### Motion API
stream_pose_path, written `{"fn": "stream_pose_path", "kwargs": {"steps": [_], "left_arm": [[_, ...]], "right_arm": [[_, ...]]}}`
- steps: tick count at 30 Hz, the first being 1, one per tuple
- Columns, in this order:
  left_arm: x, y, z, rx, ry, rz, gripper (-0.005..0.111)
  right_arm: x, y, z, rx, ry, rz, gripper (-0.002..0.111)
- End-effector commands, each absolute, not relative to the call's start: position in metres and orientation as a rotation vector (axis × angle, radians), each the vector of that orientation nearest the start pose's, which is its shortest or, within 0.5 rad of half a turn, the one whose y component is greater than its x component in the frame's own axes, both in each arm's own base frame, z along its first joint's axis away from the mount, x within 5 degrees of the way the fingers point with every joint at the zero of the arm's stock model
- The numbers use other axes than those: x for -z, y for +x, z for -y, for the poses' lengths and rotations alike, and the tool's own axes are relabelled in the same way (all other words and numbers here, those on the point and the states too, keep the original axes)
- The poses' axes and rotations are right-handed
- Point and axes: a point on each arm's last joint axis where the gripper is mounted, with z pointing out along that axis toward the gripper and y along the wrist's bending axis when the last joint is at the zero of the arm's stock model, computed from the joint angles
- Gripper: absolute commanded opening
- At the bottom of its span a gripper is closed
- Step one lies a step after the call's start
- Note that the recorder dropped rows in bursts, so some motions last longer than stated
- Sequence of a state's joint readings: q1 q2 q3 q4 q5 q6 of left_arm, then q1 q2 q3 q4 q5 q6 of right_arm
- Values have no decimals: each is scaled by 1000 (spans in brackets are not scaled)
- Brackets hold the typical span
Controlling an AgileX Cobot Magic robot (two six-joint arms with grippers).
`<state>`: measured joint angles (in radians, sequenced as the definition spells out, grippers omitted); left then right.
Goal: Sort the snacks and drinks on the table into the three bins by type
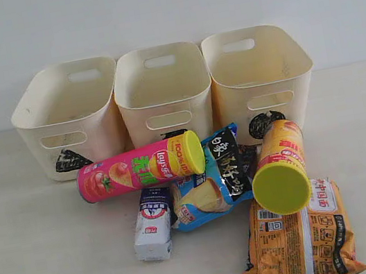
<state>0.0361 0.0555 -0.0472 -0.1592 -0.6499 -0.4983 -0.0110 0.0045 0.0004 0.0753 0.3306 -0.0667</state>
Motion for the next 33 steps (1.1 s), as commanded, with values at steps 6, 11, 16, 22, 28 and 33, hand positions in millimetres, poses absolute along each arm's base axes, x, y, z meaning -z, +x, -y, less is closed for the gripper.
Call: {"fn": "stream_pose_path", "kwargs": {"steps": [6, 11, 16, 22, 28, 33], "left_arm": [[-347, 87, 3, 411, -168, -924, 4], [-373, 142, 13, 341, 7, -1062, 4], [-373, 228, 0, -171, 252, -1523, 4], [-340, 264, -27, -457, 251, -2101, 4], [-315, 269, -18, -362, 526, -2353, 4], [-302, 271, 12, 11, 910, -2329, 4]], "right_arm": [[-184, 54, -1, -7, 2, -1805, 0], [-184, 54, -1, -7, 2, -1805, 0], [-184, 54, -1, -7, 2, -1805, 0], [-184, 54, -1, -7, 2, -1805, 0], [-184, 54, -1, -7, 2, -1805, 0], [-184, 54, -1, -7, 2, -1805, 0]]}}
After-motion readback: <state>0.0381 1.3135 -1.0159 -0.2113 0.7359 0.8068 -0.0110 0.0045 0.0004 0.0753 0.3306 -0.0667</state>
